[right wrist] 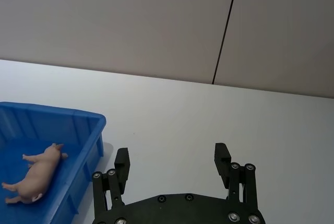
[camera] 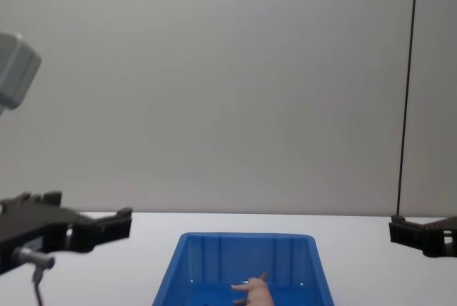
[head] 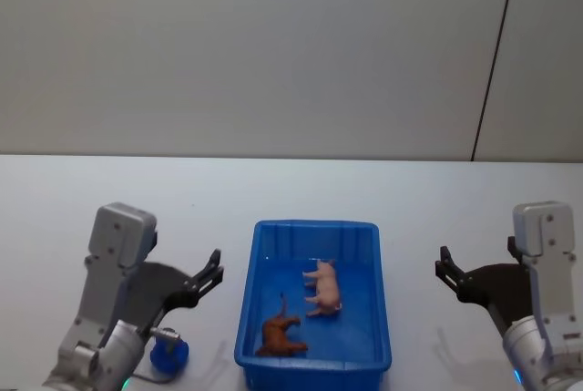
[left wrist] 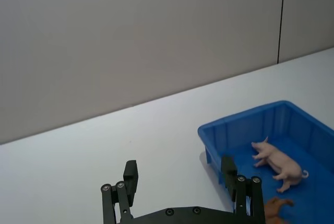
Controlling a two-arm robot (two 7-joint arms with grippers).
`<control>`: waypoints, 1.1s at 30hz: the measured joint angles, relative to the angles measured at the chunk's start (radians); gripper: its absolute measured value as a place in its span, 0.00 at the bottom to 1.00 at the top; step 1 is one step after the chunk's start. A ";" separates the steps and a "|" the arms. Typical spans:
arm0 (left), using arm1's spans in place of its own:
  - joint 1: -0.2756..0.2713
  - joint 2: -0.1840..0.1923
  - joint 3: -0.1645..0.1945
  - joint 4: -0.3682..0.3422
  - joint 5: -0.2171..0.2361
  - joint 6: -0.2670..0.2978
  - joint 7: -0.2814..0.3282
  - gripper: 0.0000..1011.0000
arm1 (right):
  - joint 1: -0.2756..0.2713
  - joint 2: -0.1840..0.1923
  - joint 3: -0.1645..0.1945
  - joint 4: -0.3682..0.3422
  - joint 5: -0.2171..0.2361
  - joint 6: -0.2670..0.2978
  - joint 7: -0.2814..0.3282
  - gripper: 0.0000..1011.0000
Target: Pick up the two dolls from the table and place them into the box.
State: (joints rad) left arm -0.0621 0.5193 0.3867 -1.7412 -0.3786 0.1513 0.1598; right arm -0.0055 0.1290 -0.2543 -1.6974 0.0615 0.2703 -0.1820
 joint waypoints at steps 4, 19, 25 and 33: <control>0.029 0.021 -0.009 -0.006 -0.032 0.011 0.009 0.99 | 0.000 0.000 0.000 0.000 0.000 0.000 -0.001 0.99; 0.083 0.050 -0.025 0.017 -0.103 0.004 -0.004 0.99 | -0.001 0.001 0.000 -0.001 0.000 0.000 -0.002 0.99; 0.086 0.048 -0.029 0.042 -0.122 -0.008 -0.033 0.99 | -0.001 0.001 0.000 -0.001 0.000 0.000 -0.002 0.99; 0.074 0.032 -0.032 0.087 -0.140 -0.022 -0.081 0.99 | -0.001 0.001 0.000 -0.001 0.000 0.000 -0.002 0.99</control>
State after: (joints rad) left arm 0.0119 0.5509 0.3547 -1.6541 -0.5186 0.1292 0.0787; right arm -0.0068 0.1301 -0.2540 -1.6985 0.0614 0.2703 -0.1837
